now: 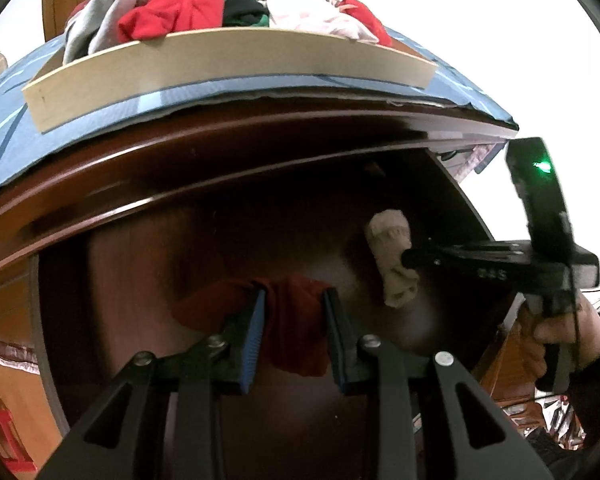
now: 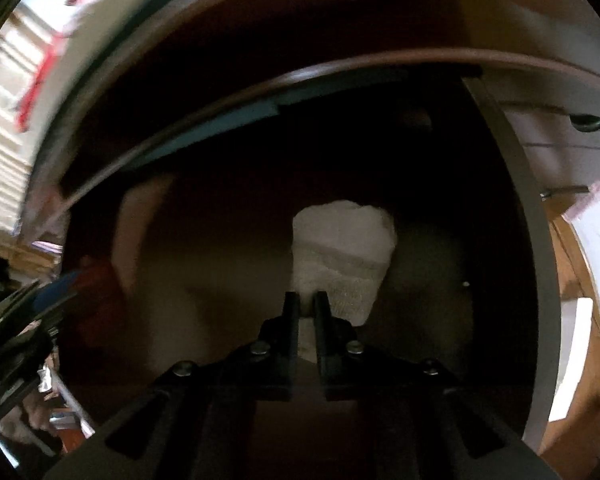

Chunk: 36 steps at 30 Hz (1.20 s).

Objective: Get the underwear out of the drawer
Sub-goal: 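Grasp the beige sock with the right tool and lift it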

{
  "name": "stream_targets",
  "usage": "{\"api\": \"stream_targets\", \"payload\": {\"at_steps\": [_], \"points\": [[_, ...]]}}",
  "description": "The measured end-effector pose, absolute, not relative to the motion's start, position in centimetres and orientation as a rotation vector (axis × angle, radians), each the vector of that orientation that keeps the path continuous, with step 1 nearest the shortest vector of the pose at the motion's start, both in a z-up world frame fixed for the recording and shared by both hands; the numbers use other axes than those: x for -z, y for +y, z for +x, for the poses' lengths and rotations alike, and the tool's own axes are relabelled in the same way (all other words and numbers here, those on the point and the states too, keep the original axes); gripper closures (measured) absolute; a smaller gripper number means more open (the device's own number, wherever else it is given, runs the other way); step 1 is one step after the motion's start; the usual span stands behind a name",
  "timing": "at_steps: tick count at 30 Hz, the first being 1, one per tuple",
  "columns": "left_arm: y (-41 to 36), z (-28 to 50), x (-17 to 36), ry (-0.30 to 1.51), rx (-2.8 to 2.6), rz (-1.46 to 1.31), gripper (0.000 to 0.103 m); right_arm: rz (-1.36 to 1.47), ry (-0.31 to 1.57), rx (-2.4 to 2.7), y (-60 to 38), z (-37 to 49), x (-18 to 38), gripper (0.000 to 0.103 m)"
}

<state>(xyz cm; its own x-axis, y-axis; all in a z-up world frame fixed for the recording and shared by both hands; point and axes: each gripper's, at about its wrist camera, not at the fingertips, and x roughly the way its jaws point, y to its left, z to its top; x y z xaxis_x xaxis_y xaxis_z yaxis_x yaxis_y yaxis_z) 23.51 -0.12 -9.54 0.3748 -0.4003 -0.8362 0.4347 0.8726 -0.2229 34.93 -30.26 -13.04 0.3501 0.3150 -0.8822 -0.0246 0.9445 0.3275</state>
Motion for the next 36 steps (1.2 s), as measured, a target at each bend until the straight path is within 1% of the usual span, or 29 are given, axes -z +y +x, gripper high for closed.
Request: {"api": "stream_targets", "payload": {"at_steps": [8,11,15,17,18,20,21,22,23,24,34,35,36], "points": [[-0.7,22.9,9.8,1.069,0.538,0.037,0.075,0.343,1.110,-0.272,-31.1,32.0,11.0,0.097],[-0.8,22.8,10.1,1.078,0.530,0.042,0.075,0.322,1.105,-0.262,-30.1,31.1,11.3,0.097],[-0.2,22.5,10.3,1.084,0.525,0.034,0.075,0.365,1.180,-0.304,-29.9,31.1,12.5,0.096],[0.2,22.5,10.4,1.086,0.525,0.020,0.075,0.334,1.217,-0.293,-29.4,31.6,12.9,0.095],[0.3,22.5,10.4,1.086,0.525,0.016,0.075,0.316,1.227,-0.290,-29.3,31.8,13.0,0.093],[0.6,22.4,10.3,1.083,0.523,0.012,0.075,0.305,1.239,-0.292,-28.8,32.1,13.3,0.083],[0.7,22.4,10.3,1.082,0.523,0.009,0.075,0.298,1.255,-0.303,-28.4,32.3,13.6,0.065],[0.9,22.4,10.2,1.079,0.525,0.005,0.075,0.292,1.269,-0.308,-28.2,32.4,13.8,0.045],[0.9,22.4,10.2,1.077,0.526,0.003,0.075,0.292,1.279,-0.312,-27.9,32.4,14.0,0.039],[1.1,22.4,10.1,1.075,0.528,0.000,0.075,0.298,1.284,-0.320,-27.7,32.4,14.3,0.037],[2.1,22.4,10.4,1.081,0.523,-0.026,0.075,0.223,1.395,-0.312,-24.8,33.3,17.1,0.037],[2.1,22.4,10.4,1.081,0.523,-0.029,0.075,0.225,1.398,-0.300,-24.8,33.3,17.4,0.038],[2.2,22.4,10.5,1.082,0.521,-0.032,0.075,0.226,1.392,-0.286,-24.8,33.3,17.5,0.045]]}}
